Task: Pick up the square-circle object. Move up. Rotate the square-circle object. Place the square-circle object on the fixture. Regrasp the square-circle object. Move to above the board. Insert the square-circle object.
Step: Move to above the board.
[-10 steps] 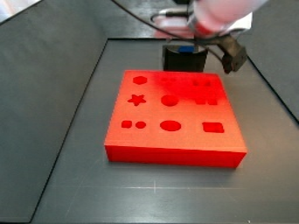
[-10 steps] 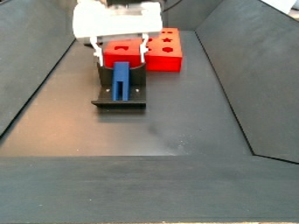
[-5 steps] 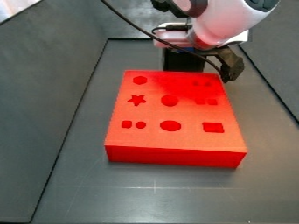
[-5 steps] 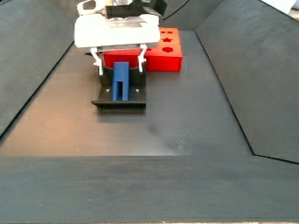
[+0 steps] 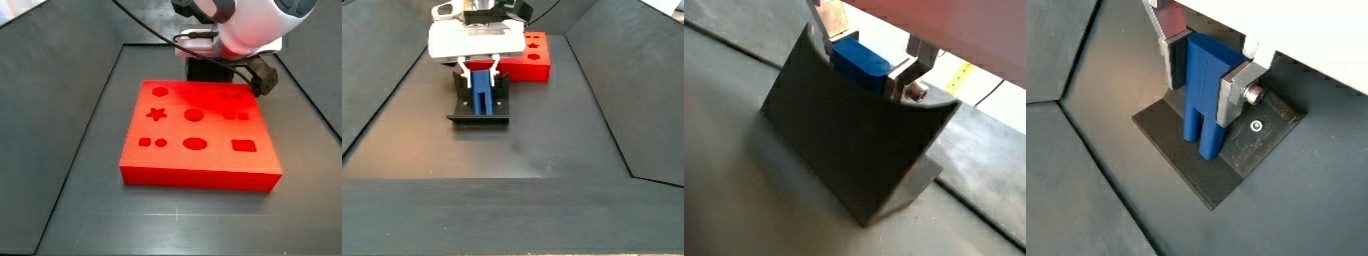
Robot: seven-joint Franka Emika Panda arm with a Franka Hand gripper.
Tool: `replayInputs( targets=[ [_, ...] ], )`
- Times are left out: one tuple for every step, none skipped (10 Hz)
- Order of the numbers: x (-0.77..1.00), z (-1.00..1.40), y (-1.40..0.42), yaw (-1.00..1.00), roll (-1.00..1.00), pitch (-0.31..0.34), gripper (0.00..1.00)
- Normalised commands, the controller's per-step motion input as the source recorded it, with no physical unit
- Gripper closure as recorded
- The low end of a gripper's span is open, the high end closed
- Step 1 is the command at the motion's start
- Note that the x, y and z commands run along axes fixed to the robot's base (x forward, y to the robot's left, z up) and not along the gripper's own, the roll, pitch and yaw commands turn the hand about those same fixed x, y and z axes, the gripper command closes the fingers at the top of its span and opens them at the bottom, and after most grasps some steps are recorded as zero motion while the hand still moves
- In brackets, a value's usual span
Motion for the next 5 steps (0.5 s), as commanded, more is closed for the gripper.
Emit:
replayInputs(
  targets=[
    [-0.13,1.0,-0.13,0.14,0.17,0.258,1.0],
    [-0.12,1.0,-0.12,0.17,0.09,0.201,1.0],
    [-0.12,1.0,-0.11,0.19,0.02,0.157,1.0],
    [-0.11,1.0,-0.11,0.21,-0.02,0.09,1.0],
    [-0.11,1.0,-0.1,0.2,-0.03,0.059,1.0]
  ],
)
